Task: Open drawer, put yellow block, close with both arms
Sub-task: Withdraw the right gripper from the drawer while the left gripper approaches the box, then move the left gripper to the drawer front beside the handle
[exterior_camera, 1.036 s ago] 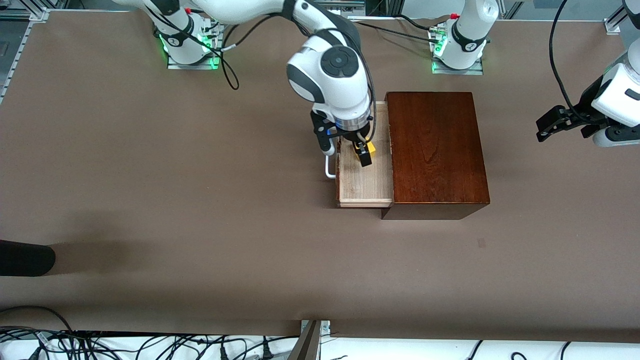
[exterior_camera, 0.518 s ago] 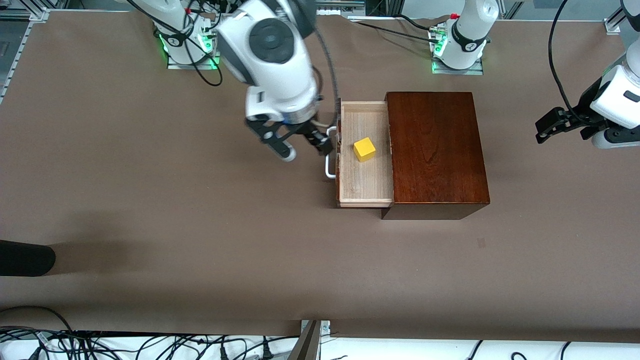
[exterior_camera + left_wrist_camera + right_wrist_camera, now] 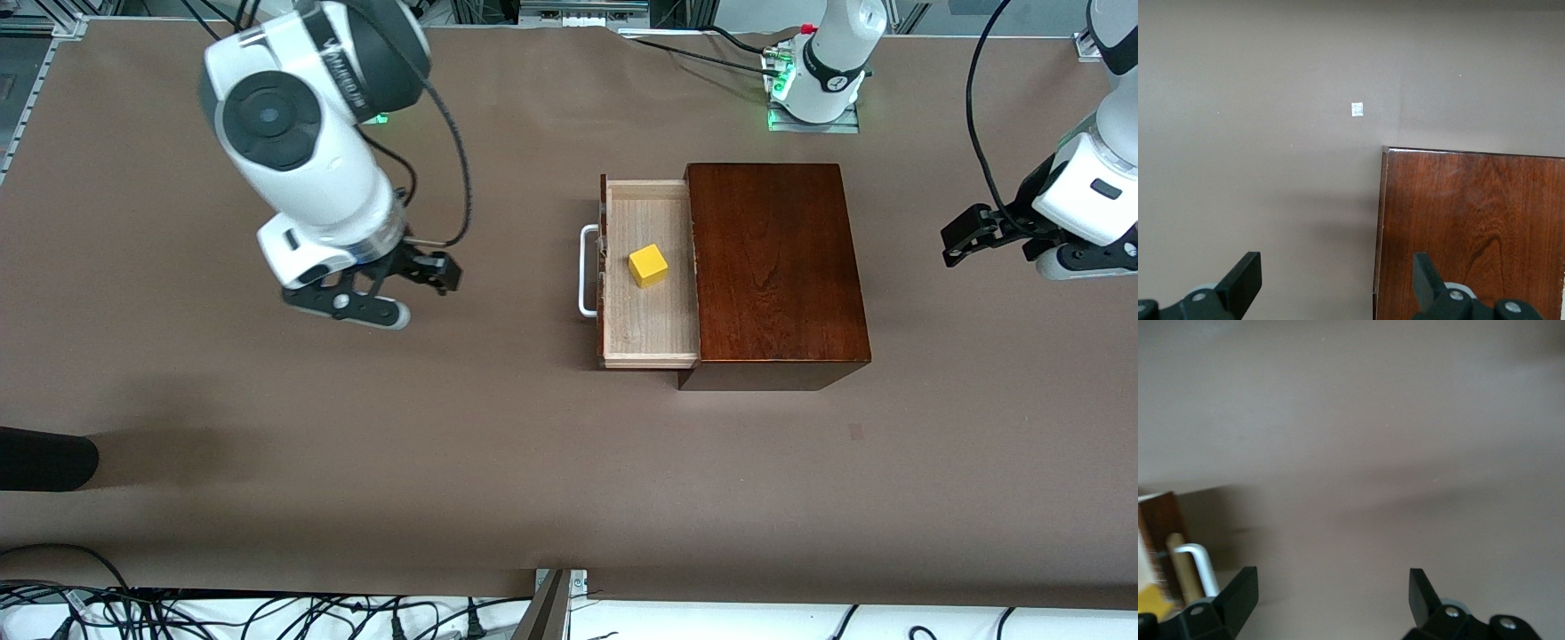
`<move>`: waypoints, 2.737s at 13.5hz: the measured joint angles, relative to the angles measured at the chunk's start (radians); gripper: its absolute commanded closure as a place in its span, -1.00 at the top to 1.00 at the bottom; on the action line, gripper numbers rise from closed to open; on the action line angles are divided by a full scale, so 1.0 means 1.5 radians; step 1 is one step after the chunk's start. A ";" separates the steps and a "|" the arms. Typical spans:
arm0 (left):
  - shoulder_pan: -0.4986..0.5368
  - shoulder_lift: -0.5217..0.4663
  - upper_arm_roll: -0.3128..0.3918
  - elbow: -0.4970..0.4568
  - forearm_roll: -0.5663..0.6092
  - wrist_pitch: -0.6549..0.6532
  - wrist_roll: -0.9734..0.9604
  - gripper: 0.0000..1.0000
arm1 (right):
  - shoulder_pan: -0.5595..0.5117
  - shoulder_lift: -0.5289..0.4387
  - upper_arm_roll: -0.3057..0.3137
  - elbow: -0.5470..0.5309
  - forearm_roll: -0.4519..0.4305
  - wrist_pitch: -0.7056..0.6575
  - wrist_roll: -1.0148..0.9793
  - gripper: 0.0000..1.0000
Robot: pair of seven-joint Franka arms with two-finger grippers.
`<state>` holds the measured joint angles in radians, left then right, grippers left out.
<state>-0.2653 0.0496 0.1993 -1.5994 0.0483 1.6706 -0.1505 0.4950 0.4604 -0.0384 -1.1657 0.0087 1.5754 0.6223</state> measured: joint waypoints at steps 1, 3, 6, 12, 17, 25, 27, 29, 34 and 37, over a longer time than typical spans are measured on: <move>0.000 0.000 -0.007 0.004 -0.002 0.000 0.000 1.00 | 0.000 -0.009 -0.019 -0.014 0.000 0.000 -0.041 1.00; -0.002 0.000 -0.025 0.012 -0.005 -0.001 -0.003 1.00 | 0.000 -0.020 -0.059 -0.030 0.000 0.000 -0.128 1.00; -0.003 0.002 -0.049 0.014 -0.006 -0.002 -0.035 1.00 | -0.001 -0.025 -0.129 -0.035 0.045 -0.001 -0.237 1.00; -0.087 0.035 -0.130 0.027 -0.006 -0.002 -0.286 1.00 | -0.004 -0.034 -0.219 -0.035 0.093 -0.028 -0.327 1.00; -0.167 0.074 -0.136 0.038 -0.006 -0.001 -0.437 1.00 | -0.003 -0.040 -0.226 -0.036 0.093 -0.064 -0.372 1.00; -0.078 0.035 -0.058 0.057 -0.006 -0.016 -0.180 1.00 | -0.191 -0.155 -0.062 -0.182 0.066 -0.053 -0.411 1.00; -0.088 0.033 -0.066 0.057 -0.007 -0.018 -0.198 1.00 | -0.221 -0.228 -0.016 -0.288 0.046 0.010 -0.412 1.00; -0.125 0.042 -0.077 0.055 -0.007 -0.018 -0.274 1.00 | -0.225 -0.277 -0.002 -0.349 0.040 0.030 -0.408 1.00; -0.245 0.118 -0.094 0.061 -0.007 0.016 -0.503 1.00 | -0.225 -0.294 0.006 -0.364 -0.006 0.031 -0.381 1.00; -0.296 0.181 -0.097 0.084 -0.007 0.052 -0.631 1.00 | -0.226 -0.295 0.006 -0.364 -0.013 0.033 -0.402 1.00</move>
<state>-0.7089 0.3206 0.0535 -1.4730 0.0375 1.7482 -1.0972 0.1563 0.0186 -0.0297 -1.7113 -0.0106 1.6244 0.0190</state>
